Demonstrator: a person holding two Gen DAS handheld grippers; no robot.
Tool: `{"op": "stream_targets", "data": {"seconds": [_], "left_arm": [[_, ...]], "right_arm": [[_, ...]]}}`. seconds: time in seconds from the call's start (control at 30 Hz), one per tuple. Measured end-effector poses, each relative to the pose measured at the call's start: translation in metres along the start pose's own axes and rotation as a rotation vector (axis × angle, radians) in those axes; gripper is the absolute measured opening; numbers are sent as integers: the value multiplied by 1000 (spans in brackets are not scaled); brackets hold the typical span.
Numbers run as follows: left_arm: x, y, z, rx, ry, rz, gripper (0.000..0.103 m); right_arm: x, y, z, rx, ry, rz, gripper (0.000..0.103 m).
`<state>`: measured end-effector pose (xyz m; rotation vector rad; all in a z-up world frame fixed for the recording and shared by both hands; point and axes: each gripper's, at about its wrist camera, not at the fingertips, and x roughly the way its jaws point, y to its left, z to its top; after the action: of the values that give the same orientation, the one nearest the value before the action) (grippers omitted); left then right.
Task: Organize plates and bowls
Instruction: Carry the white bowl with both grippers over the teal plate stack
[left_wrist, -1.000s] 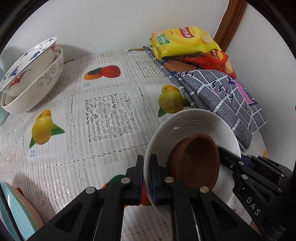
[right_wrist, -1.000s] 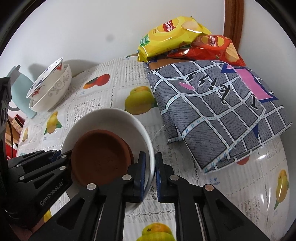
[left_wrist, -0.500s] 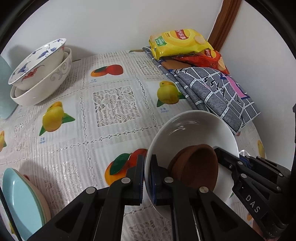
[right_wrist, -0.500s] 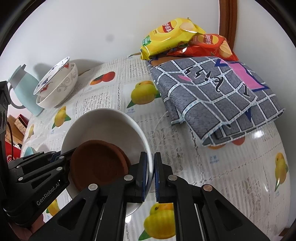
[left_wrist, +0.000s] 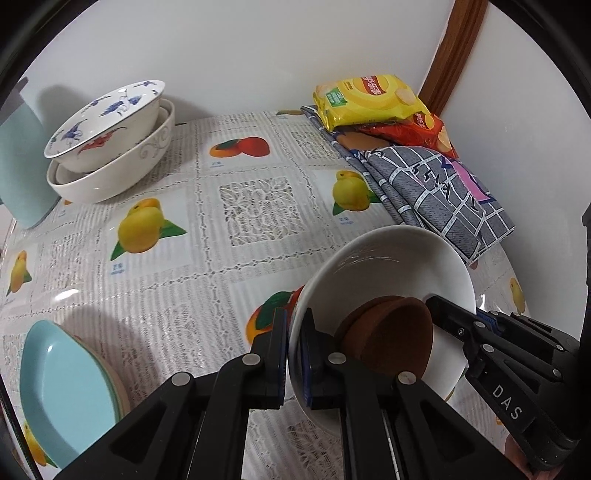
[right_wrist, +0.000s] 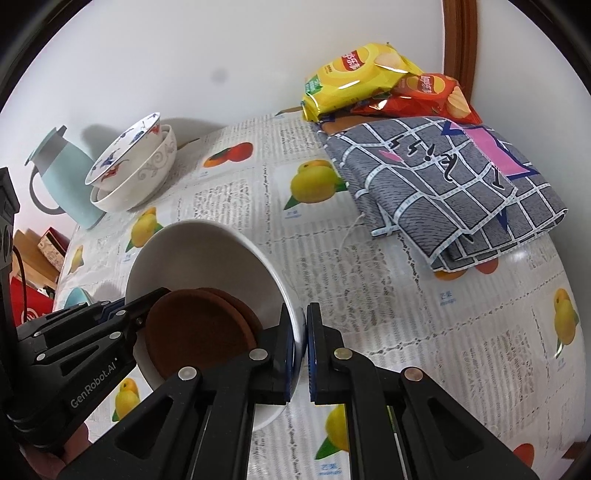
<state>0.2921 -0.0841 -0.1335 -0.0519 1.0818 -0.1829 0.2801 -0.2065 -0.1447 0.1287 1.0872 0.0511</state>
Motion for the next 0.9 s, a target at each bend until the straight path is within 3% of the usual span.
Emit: {"op": "stream_targets", "data": {"seconds": [0.9], "left_arm": [[-64,78,-30,-88,-67,50,7]], "right_arm": [[-23,85,-19,-74,-23,73,7]]}}
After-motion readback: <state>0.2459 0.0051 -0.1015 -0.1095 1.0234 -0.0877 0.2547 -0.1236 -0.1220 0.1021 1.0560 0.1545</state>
